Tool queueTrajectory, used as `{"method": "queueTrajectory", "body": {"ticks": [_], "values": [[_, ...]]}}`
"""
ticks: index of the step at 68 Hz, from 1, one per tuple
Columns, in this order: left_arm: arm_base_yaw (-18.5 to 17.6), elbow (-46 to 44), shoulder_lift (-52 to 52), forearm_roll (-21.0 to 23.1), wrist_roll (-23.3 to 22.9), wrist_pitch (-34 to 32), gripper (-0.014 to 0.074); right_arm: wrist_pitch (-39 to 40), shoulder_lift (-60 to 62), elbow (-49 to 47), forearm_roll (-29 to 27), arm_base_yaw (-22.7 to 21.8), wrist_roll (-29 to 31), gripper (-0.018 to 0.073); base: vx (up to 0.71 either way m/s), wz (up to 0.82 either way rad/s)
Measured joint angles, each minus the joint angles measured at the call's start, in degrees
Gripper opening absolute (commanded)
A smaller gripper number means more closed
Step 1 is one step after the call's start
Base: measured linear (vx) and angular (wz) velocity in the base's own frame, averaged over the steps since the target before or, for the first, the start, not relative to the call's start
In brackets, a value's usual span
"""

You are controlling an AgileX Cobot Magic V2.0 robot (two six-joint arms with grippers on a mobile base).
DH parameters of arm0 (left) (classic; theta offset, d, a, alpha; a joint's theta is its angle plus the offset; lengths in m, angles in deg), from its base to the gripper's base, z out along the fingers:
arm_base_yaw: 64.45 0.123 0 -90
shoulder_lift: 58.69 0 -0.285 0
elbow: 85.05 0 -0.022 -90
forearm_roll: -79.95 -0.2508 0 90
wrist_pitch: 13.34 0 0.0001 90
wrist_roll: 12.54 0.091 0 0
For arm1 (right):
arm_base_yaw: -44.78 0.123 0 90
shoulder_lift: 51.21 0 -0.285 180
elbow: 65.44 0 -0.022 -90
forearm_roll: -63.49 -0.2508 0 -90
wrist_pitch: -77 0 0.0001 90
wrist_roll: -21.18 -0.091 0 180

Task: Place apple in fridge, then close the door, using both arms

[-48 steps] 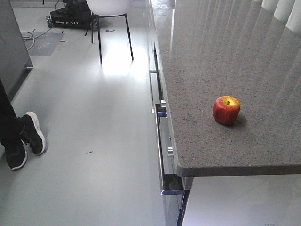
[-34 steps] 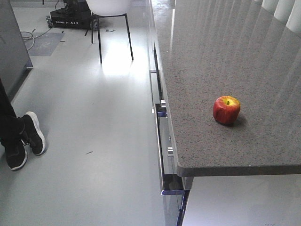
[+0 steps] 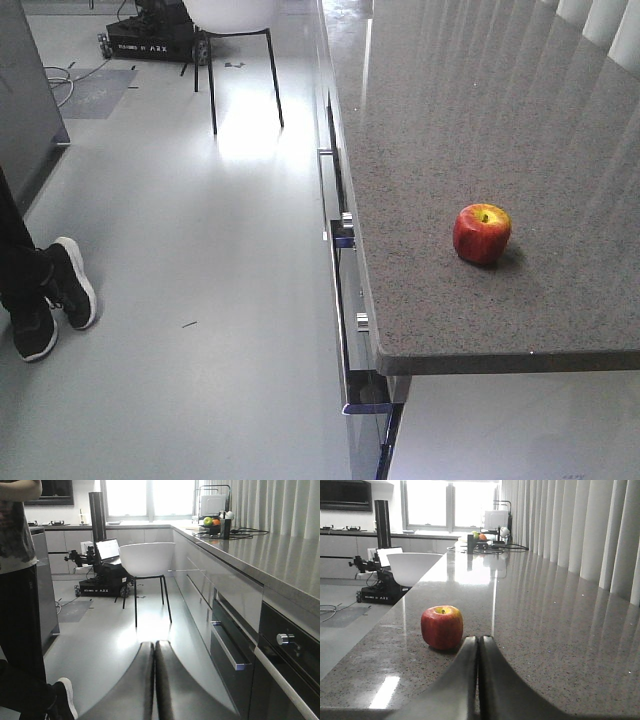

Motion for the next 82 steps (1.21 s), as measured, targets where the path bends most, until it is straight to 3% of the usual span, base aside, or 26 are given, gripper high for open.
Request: {"method": "queueTrajectory", "body": {"ticks": [12, 33, 43, 51, 59, 71, 82], "values": [[0.0, 0.0, 0.0, 0.0, 0.0, 0.0, -0.0006, -3.4, -1.8, -4.5, 0.0, 0.0, 0.0, -0.0003, 0.0, 0.0], [0.0, 0.0, 0.0, 0.0, 0.0, 0.0, -0.0006, -18.1, -16.0, -22.2, 0.0, 0.0, 0.1, 0.0001, 0.0, 0.0], [0.0, 0.0, 0.0, 0.0, 0.0, 0.0, -0.0006, -26.4, -23.5, -30.1, 0.0, 0.0, 0.2, 0.0052, 0.0, 0.0], [0.0, 0.0, 0.0, 0.0, 0.0, 0.0, -0.0006, -33.7, -29.9, -35.2, 0.0, 0.0, 0.3, 0.0167, 0.0, 0.0], [0.0, 0.0, 0.0, 0.0, 0.0, 0.0, -0.0006, -39.5, -35.7, -38.6, 0.0, 0.0, 1.9, 0.0347, 0.0, 0.0], [0.0, 0.0, 0.0, 0.0, 0.0, 0.0, -0.0006, -41.7, -43.0, -40.7, -1.4, 0.0, 5.4, 0.0591, 0.0, 0.0], [0.0, 0.0, 0.0, 0.0, 0.0, 0.0, -0.0006, -42.2, -49.4, -42.8, -4.8, 0.0, 9.2, 0.0708, 0.0, 0.0]]}}
